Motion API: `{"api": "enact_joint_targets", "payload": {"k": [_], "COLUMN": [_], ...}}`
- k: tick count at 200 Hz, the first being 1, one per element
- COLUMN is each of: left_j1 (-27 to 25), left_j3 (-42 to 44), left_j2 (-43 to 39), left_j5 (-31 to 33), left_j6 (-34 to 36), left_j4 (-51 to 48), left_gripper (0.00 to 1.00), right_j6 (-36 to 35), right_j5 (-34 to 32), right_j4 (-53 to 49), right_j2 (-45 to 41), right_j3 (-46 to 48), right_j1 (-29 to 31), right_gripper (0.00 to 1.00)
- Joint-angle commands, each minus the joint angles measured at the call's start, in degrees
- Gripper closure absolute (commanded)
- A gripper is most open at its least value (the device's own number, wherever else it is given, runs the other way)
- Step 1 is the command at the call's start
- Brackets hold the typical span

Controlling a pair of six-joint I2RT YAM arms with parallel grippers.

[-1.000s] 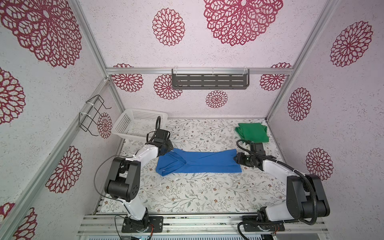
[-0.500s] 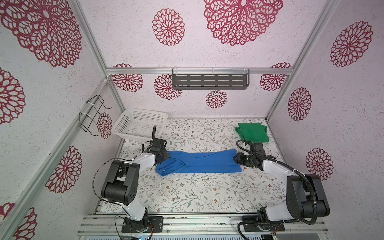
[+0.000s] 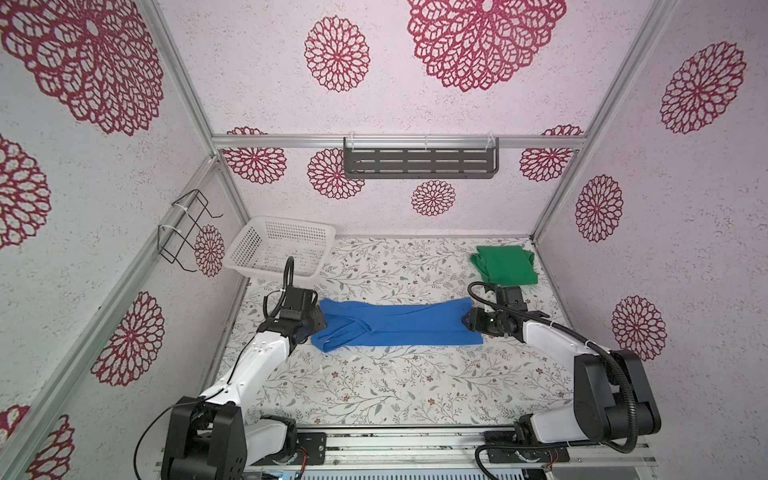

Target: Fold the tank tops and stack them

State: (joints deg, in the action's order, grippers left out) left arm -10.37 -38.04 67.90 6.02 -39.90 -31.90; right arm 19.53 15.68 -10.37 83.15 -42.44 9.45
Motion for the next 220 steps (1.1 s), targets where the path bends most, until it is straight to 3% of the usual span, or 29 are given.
{"api": "enact_joint_targets", "payload": {"k": [1, 66, 90, 114, 146, 165, 220], "left_j1": [-0.95, -3.68, -3.69, -3.68, -3.21, -1.65, 5.01], "left_j3": [2.38, 2.89, 1.39, -0.24, -1.99, -2.65, -5.49], "left_j2": [-2.64, 4.06, 8.28, 9.47, 8.39, 8.95, 15.58], "left_j5": [-2.51, -2.65, -2.91, -2.16, -0.31, -0.73, -3.57], "left_j6": [-2.55, -2.58, -1.85, -1.18, 0.41, 1.69, 5.31], "left_j4": [-6.23, 0.82, 3.01, 2.16, -0.34, -0.49, 2.01], "left_gripper": [0.41, 0.29, 0.46, 0.72, 0.89, 0.95, 0.93], "right_j6": [-0.63, -0.98, -1.24, -1.34, -1.34, -0.99, -0.73], "right_j5": [0.49, -0.62, -1.08, -1.40, -1.46, -0.78, -2.06], "right_j4": [0.63, -0.02, -0.69, -1.21, -0.99, -0.12, 0.44], "right_j2": [1.41, 1.51, 0.83, -0.04, 0.26, 1.49, 4.88], "right_j3": [-2.77, -3.01, -2.73, -2.43, -2.30, -2.35, -1.71], "right_j1": [0.40, 0.82, 0.87, 0.83, 0.90, 0.91, 1.27], "right_gripper": [0.43, 0.43, 0.43, 0.43, 0.43, 0.43, 0.43]}}
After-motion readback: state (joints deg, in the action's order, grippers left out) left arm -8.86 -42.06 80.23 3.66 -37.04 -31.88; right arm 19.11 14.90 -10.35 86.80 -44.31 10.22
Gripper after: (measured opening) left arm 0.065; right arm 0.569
